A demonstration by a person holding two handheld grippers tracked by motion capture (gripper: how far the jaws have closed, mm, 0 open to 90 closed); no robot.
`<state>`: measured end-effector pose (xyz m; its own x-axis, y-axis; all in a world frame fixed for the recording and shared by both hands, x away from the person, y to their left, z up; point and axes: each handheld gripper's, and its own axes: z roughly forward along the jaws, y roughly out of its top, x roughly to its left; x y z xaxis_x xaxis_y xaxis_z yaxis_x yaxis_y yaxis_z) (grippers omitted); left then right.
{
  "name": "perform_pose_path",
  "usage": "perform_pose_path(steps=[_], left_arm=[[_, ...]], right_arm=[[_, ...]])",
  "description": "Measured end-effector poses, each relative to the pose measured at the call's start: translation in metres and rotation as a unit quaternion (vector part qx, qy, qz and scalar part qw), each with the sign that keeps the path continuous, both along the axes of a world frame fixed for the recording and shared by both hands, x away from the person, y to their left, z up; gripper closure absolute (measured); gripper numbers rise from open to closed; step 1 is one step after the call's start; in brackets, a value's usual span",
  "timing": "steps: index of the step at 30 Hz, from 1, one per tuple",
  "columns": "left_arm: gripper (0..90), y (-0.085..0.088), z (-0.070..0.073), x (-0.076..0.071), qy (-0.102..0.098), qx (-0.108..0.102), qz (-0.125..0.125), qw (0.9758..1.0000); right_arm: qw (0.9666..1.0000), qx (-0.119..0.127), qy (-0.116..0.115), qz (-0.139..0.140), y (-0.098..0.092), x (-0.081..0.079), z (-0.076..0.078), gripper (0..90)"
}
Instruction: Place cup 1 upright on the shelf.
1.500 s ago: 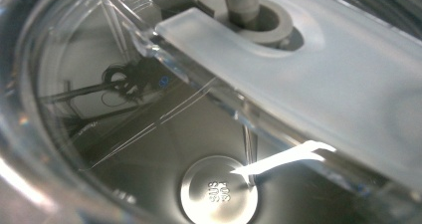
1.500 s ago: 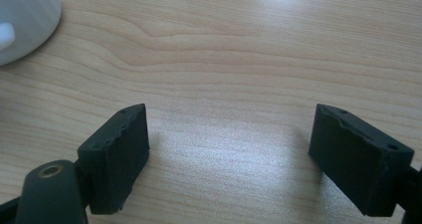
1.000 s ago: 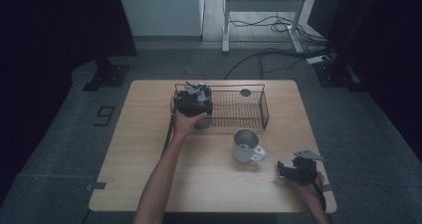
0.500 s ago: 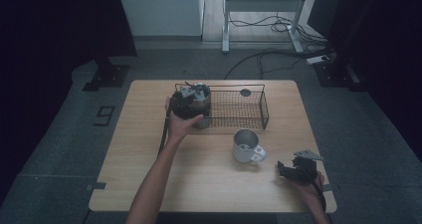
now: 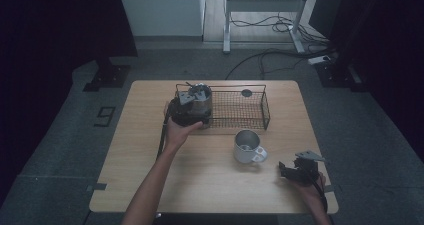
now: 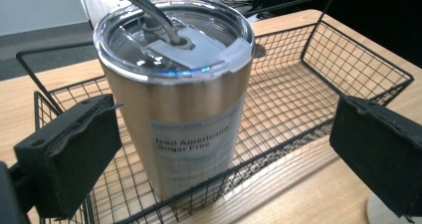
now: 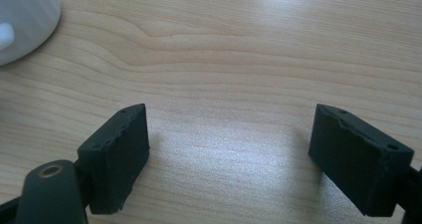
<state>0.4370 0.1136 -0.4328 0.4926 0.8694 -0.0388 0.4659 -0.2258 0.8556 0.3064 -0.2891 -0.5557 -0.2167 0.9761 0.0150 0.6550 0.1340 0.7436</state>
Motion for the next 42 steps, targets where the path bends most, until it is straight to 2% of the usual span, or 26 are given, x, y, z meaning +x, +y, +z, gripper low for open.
perform_pose_path(steps=[12, 19, 33, 36, 42], left_arm=[[0.2, 0.018, -0.003, -0.032, 0.022, 0.012, -0.011, 0.9996], [0.5, 0.035, -0.009, -0.054, 0.023, -0.006, -0.017, 0.9996], [0.8, 0.058, -0.038, -0.094, 0.031, 0.004, -0.037, 0.9988], [0.9, 0.063, -0.049, -0.1, 0.041, -0.001, -0.04, 0.9983], [1.3, 0.071, -0.07, -0.107, 0.058, 0.008, -0.034, 0.9977]], right_arm=[[1.0, -0.001, 0.0, 0.0, 0.0, 0.0, 0.0, 15.6], [1.0, 0.0, 0.001, -0.001, 0.0, 0.0, 0.0, 15.6], [1.0, 0.0, 0.0, -0.002, 0.0, 0.0, 0.0, 15.7], [1.0, 0.0, 0.001, -0.002, 0.0, 0.0, 0.0, 15.8], [1.0, 0.0, 0.0, -0.002, 0.0, 0.0, 0.0, 16.1]])
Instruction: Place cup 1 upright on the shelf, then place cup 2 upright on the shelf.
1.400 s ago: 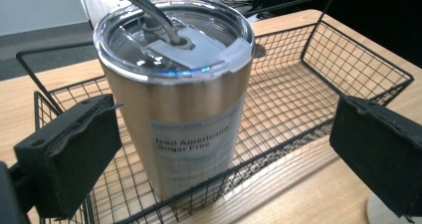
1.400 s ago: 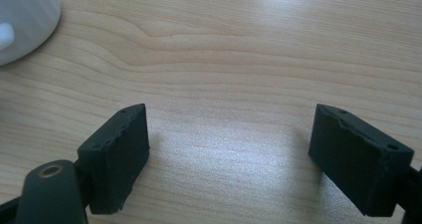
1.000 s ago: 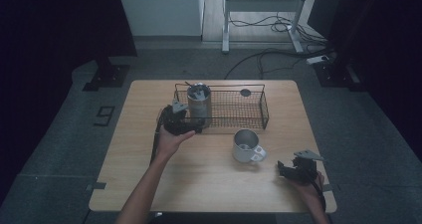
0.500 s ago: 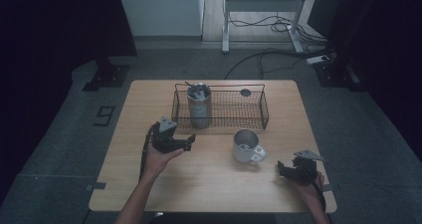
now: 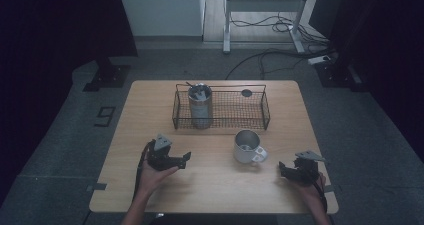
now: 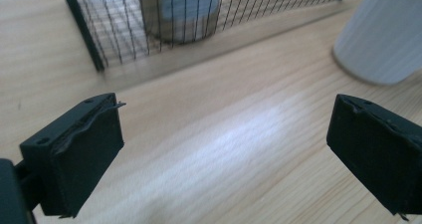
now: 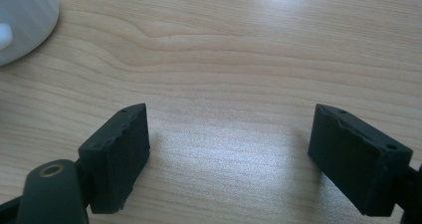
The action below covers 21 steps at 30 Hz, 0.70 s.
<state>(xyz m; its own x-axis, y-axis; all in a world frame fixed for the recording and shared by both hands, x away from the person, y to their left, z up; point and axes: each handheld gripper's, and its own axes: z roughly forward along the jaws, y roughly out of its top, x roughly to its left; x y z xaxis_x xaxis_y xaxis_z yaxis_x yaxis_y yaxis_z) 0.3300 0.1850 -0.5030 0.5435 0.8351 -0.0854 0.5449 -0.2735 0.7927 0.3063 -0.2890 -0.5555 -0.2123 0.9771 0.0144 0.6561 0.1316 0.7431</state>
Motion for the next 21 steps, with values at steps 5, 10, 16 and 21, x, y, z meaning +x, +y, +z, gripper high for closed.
perform_pose_path(steps=[5, 10, 16, 21], left_arm=[[1.4, 0.002, -0.008, -0.004, 0.003, 0.007, 0.0, 1.0], [2.6, 0.002, -0.011, -0.003, 0.001, 0.012, 0.001, 0.9999], [2.8, -0.001, -0.015, -0.003, 0.003, 0.025, 0.0, 0.9997], [2.9, 0.0, -0.015, -0.005, 0.002, 0.017, 0.001, 0.9999]], right_arm=[[1.0, 0.0, 0.0, -0.001, 0.0, 0.0, 0.0, 16.3], [1.0, -0.001, 0.0, -0.002, 0.0, 0.0, 0.0, 16.6], [1.0, 0.001, 0.0, -0.002, 0.0, 0.0, 0.0, 16.6], [1.0, 0.003, -0.001, 0.002, 0.0, 0.0, 0.0, 17.5]])
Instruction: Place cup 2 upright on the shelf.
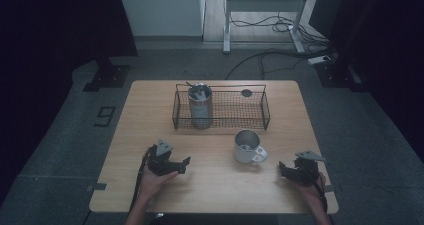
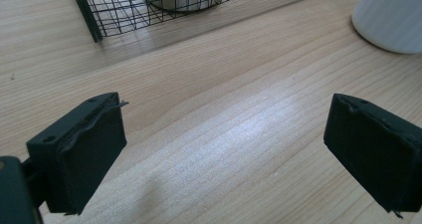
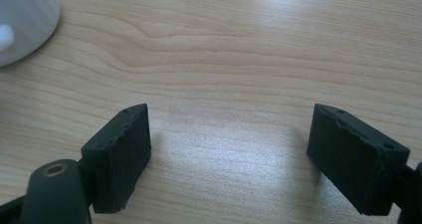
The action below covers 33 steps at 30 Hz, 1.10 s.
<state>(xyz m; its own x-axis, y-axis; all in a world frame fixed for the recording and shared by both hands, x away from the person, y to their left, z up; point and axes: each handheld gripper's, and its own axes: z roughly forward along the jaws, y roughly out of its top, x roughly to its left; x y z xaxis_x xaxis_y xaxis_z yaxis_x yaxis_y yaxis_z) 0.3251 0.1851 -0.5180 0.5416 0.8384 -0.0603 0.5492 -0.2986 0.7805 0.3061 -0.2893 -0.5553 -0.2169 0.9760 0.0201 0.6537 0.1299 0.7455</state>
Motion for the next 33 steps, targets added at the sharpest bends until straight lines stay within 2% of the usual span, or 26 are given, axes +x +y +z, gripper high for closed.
perform_pose_path(steps=[6, 9, 11, 14, 16, 24, 33], left_arm=[[3.0, 0.001, -0.003, -0.004, 0.001, -0.001, 0.003, 1.0], [3.1, -0.002, -0.005, -0.006, -0.001, 0.011, -0.001, 0.9999], [3.1, -0.004, -0.006, -0.007, -0.002, 0.016, -0.004, 0.9999], [3.1, -0.008, -0.009, -0.008, -0.004, 0.032, -0.007, 0.9994], [3.1, -0.009, -0.01, -0.009, -0.005, 0.038, -0.011, 0.9992], [3.3, -0.006, -0.009, -0.011, -0.004, 0.029, -0.014, 0.9995], [3.4, -0.005, -0.009, -0.013, -0.006, 0.032, -0.012, 0.9994]], right_arm=[[0.9999, 0.006, -0.012, 0.004, -0.003, -0.005, 0.001, 17.4], [0.9996, 0.015, -0.022, -0.003, -0.007, -0.01, 0.005, 17.2], [0.9989, 0.031, -0.034, -0.007, -0.011, -0.013, 0.011, 17.7], [0.9978, 0.047, -0.046, -0.006, -0.012, -0.018, 0.018, 18.4], [0.9975, 0.05, -0.05, -0.003, -0.011, -0.019, 0.021, 18.5], [0.9965, 0.06, -0.057, 0.012, 0.0, -0.018, 0.029, 18.4], [0.9927, 0.075, -0.085, 0.041, 0.015, -0.019, 0.054, 18.3]])
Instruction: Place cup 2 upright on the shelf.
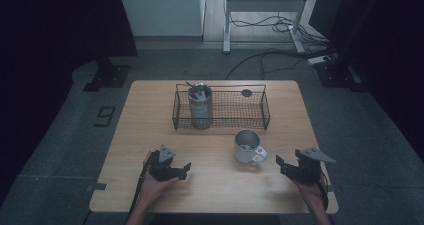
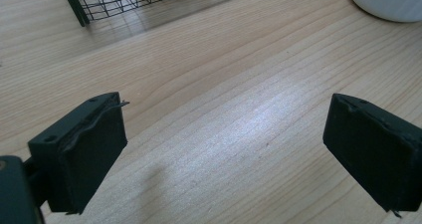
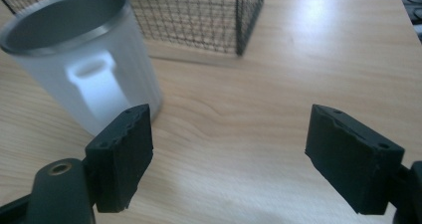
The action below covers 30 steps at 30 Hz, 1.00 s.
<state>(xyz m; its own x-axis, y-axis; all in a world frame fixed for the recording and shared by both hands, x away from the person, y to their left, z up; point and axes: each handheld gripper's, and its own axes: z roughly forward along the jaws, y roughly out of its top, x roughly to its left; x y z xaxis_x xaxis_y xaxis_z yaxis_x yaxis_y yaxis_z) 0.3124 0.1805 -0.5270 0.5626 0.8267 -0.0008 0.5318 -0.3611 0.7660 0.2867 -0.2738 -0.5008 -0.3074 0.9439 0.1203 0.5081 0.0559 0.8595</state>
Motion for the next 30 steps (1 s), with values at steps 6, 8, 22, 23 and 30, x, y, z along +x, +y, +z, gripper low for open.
perform_pose_path(steps=[6, 8, 22, 23, 30], left_arm=[[3.6, 0.0, -0.002, 0.0, 0.002, 0.0, -0.002, 1.0], [3.7, 0.0, -0.002, 0.001, 0.004, -0.001, -0.002, 1.0], [4.0, -0.003, -0.001, 0.001, 0.004, 0.001, -0.007, 1.0], [4.0, -0.004, -0.001, 0.001, 0.004, 0.0, -0.008, 1.0], [4.0, -0.004, 0.001, 0.001, 0.007, -0.003, -0.01, 0.9999]], right_arm=[[0.9999, 0.003, -0.006, 0.01, 0.009, 0.006, 0.01, 18.1], [0.9999, 0.005, -0.008, 0.014, 0.012, 0.007, 0.012, 18.1], [0.9986, 0.019, -0.029, 0.039, 0.027, 0.009, 0.031, 17.4], [0.9985, 0.018, -0.029, 0.043, 0.029, 0.01, 0.033, 17.1], [0.9971, 0.022, -0.036, 0.063, 0.045, 0.016, 0.047, 15.7]])
